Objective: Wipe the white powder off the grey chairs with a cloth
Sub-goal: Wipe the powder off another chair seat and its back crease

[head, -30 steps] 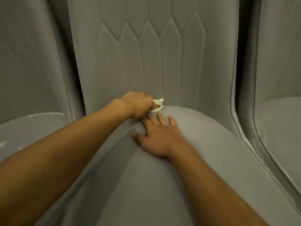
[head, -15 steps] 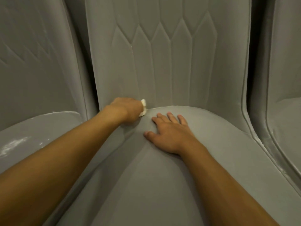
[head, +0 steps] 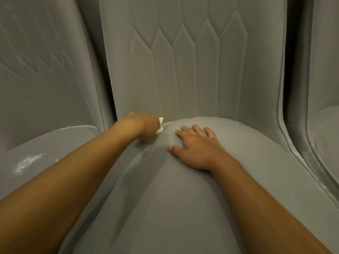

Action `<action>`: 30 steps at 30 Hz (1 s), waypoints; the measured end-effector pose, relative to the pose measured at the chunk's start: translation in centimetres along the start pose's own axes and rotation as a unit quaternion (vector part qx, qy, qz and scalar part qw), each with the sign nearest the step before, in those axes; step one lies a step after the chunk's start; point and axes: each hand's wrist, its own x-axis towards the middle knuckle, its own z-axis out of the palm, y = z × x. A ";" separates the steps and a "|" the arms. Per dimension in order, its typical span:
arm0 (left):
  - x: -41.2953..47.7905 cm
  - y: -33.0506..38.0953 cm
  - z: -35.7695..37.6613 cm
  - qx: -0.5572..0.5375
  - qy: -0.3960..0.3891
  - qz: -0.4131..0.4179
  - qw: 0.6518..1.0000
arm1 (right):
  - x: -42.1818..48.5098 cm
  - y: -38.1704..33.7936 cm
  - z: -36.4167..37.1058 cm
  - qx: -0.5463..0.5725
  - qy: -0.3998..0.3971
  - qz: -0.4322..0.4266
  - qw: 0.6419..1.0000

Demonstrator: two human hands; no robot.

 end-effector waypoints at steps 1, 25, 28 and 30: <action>-0.2 -0.5 0.0 -0.008 -0.012 0.006 1.000 | 0.0 -0.1 -0.1 0.000 -0.001 0.001 1.000; -2.4 -0.2 3.7 -0.101 0.097 0.027 0.990 | 0.6 0.2 0.1 -0.008 0.017 0.000 1.000; -1.0 -0.2 4.0 -0.137 0.126 0.011 0.982 | 0.9 0.3 0.2 -0.006 0.018 0.000 1.000; 0.3 0.6 3.5 -0.133 0.136 -0.005 0.982 | 1.0 0.4 0.2 -0.003 0.024 -0.005 1.000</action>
